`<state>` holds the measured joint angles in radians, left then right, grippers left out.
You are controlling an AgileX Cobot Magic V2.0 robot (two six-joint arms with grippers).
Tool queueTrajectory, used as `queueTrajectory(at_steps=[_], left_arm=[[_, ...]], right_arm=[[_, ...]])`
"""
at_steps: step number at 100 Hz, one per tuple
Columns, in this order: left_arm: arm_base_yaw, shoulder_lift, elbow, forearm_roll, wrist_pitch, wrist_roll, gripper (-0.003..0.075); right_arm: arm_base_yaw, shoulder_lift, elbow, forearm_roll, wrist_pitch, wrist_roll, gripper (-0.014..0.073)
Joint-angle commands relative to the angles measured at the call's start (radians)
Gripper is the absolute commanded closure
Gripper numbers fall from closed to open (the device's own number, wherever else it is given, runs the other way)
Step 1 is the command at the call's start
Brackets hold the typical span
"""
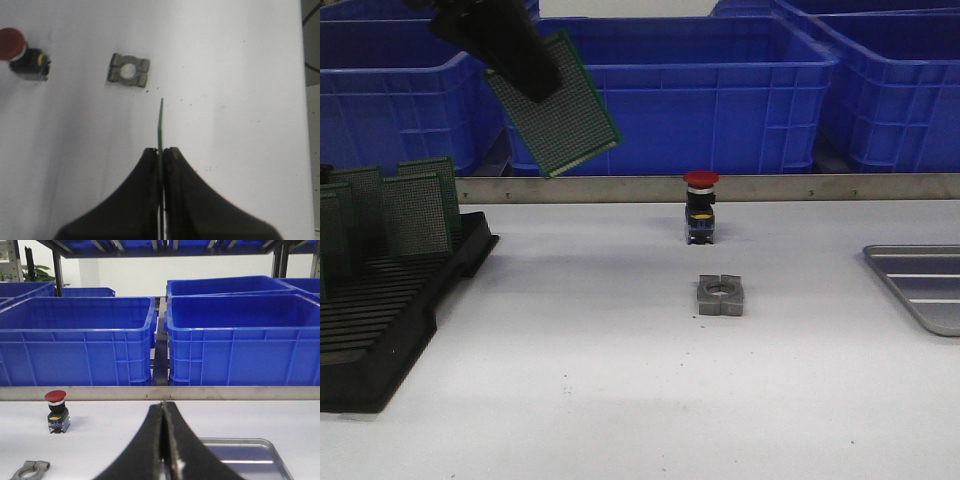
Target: Place circuit board on tray
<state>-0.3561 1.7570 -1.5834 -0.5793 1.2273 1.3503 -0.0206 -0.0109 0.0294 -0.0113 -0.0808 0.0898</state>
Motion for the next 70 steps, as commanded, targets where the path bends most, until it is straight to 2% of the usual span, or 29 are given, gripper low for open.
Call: queueTrajectory(at_steps=[1, 15, 22, 34, 53, 62, 70], left_arm=[[-0.05, -0.053, -0.029, -0.054, 0.045, -0.02, 0.0728], [-0.096, -0.053, -0.029, -0.054, 0.045, -0.02, 0.0728], [-0.107, -0.053, -0.029, -0.057, 0.045, -0.02, 0.0728], [-0.112, -0.053, -0.029, -0.071, 0.045, -0.02, 0.0728], [-0.112, -0.053, -0.029, -0.073, 0.045, -0.02, 0.0728], [-0.112, -0.053, -0.029, -0.073, 0.045, -0.02, 0.0728], [-0.112, -0.053, -0.029, -0.073, 0.045, -0.02, 0.0728]], right_arm=[[-0.007, -0.016, 0.003, -0.009, -0.112, -0.004, 0.0662], [-0.007, -0.012, -0.055, 0.011, -0.066, 0.019, 0.0662], [-0.007, 0.002, -0.123, 0.033, 0.005, 0.038, 0.0662], [-0.007, 0.076, -0.29, 0.035, 0.251, 0.039, 0.0662], [-0.007, 0.306, -0.584, 0.035, 0.68, 0.038, 0.0662], [-0.007, 0.407, -0.675, 0.035, 0.792, 0.038, 0.0662], [-0.007, 0.475, -0.725, 0.035, 0.818, 0.038, 0.0662]])
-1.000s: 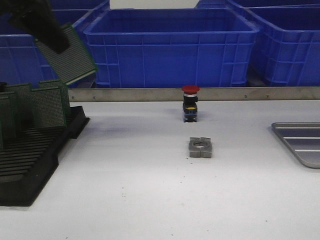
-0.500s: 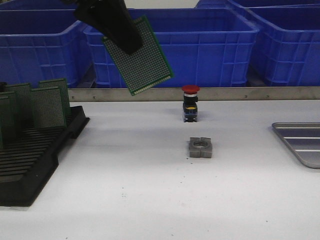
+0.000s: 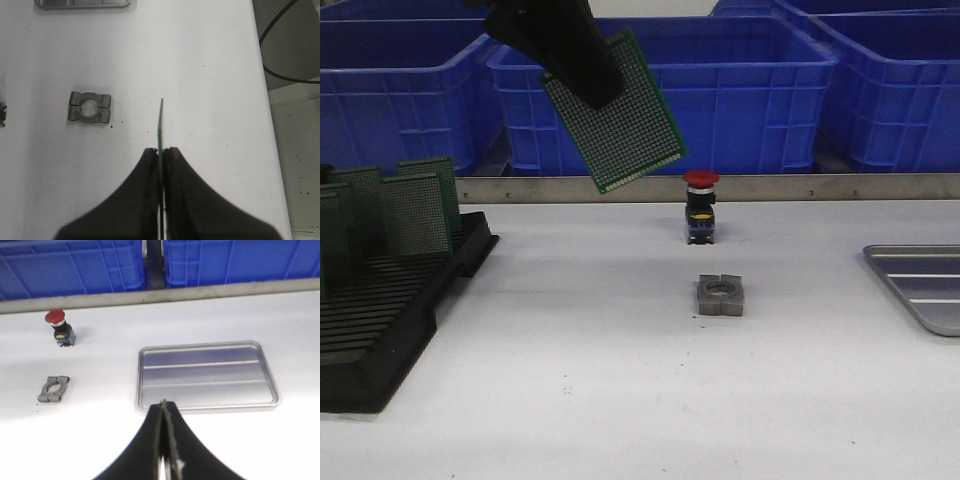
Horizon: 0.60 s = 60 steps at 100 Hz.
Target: Place circuit board on tray
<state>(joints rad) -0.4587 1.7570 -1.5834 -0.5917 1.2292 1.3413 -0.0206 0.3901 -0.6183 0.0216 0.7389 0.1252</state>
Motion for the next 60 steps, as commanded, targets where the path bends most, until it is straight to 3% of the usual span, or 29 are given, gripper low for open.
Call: queueTrajectory(at_steps=[1, 19, 47, 60], left_arm=[[-0.009, -0.053, -0.029, -0.061, 0.044, -0.011, 0.0728], [-0.009, -0.053, -0.029, -0.061, 0.044, -0.011, 0.0728], [-0.009, -0.053, -0.029, -0.061, 0.044, -0.011, 0.0728], [-0.009, -0.053, -0.029, -0.061, 0.044, -0.011, 0.0728]], right_arm=[[-0.007, 0.079, -0.08, 0.002, -0.002, 0.003, 0.0662], [-0.007, 0.148, -0.088, 0.016, -0.005, 0.003, 0.0628], [-0.007, 0.151, -0.088, 0.102, -0.01, 0.003, 0.0229], [-0.007, 0.151, -0.088, 0.149, -0.064, -0.021, 0.014]])
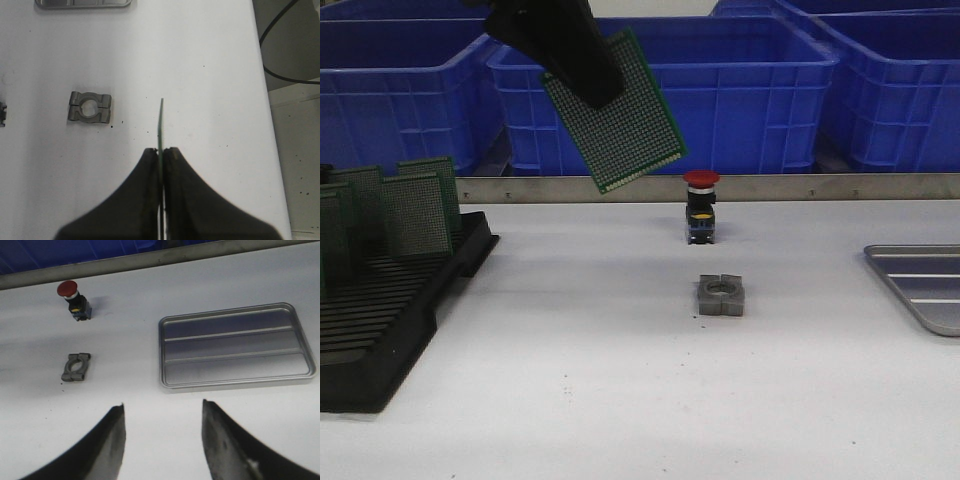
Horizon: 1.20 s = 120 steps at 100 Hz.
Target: Place circuit board on tray
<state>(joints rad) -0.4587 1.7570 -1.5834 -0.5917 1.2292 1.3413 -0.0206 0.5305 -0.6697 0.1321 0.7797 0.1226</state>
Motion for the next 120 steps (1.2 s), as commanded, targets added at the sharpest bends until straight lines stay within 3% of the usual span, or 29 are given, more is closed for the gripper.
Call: queueTrajectory(at_steps=[1, 19, 47, 66, 83, 120], left_arm=[[-0.009, -0.053, -0.029, -0.061, 0.044, -0.011, 0.0728], [-0.009, -0.053, -0.029, -0.061, 0.044, -0.011, 0.0728], [-0.009, -0.053, -0.029, -0.061, 0.044, -0.011, 0.0728], [-0.009, -0.053, -0.029, -0.061, 0.044, -0.011, 0.0728], [-0.009, -0.053, -0.029, -0.061, 0.044, -0.011, 0.0728], [-0.009, -0.053, -0.029, -0.061, 0.044, -0.011, 0.0728]], right_arm=[[-0.007, 0.011, -0.036, 0.042, -0.107, -0.028, 0.0137], [0.012, 0.059, -0.036, 0.264, -0.15, -0.326, 0.0135], [0.095, 0.318, -0.037, 0.841, -0.137, -1.083, 0.0135], [0.144, 0.525, -0.05, 1.098, -0.075, -1.535, 0.0135], [0.18, 0.691, -0.141, 1.155, 0.007, -1.659, 0.0135], [0.262, 0.96, -0.365, 1.154, 0.137, -1.692, 0.0139]])
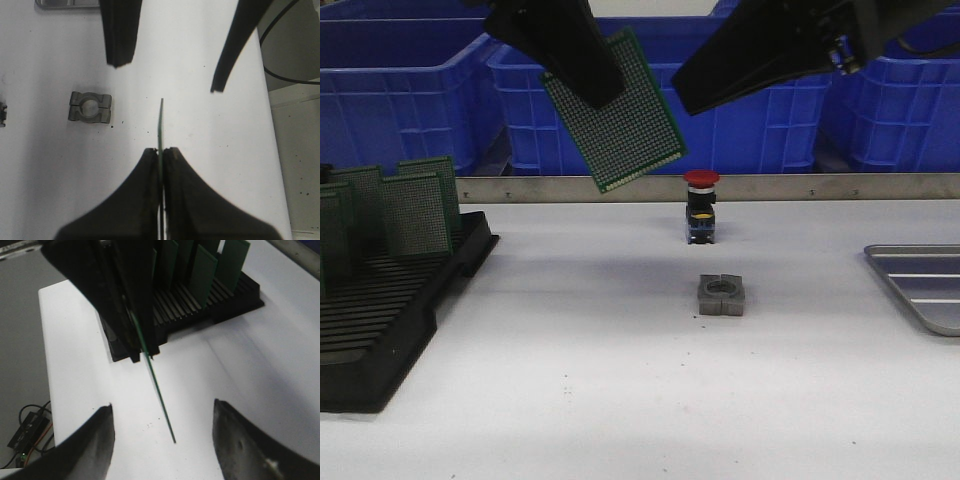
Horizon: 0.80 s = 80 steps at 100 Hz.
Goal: Place circuit board on tray
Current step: 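Bring the right gripper to the held board and grasp its edge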
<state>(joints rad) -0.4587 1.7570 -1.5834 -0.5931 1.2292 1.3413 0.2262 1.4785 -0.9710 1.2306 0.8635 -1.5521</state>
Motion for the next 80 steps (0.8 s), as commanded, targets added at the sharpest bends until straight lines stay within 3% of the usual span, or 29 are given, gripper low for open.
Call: queueTrajectory(at_steps=[1, 16, 23, 53, 68, 80], left_arm=[[-0.009, -0.053, -0.029, -0.059, 0.044, -0.011, 0.0728], [-0.009, -0.053, -0.029, -0.059, 0.044, -0.011, 0.0728], [-0.009, -0.053, -0.029, -0.059, 0.044, -0.011, 0.0728], [-0.009, -0.053, -0.029, -0.059, 0.044, -0.011, 0.0728], [-0.009, -0.053, -0.029, -0.059, 0.044, -0.011, 0.0713], [-0.009, -0.053, -0.029, -0.059, 0.044, -0.011, 0.0566]], right_arm=[[0.015, 0.016, -0.063, 0.056, 0.055, -0.017, 0.0139], [0.051, 0.07, -0.102, 0.055, 0.072, -0.018, 0.0151], [0.065, 0.086, -0.109, 0.055, 0.071, -0.018, 0.0203], [0.079, 0.094, -0.111, 0.056, 0.066, -0.018, 0.0669], [0.079, 0.094, -0.111, 0.056, 0.066, -0.018, 0.066], [0.076, 0.094, -0.111, 0.056, 0.061, -0.018, 0.066]])
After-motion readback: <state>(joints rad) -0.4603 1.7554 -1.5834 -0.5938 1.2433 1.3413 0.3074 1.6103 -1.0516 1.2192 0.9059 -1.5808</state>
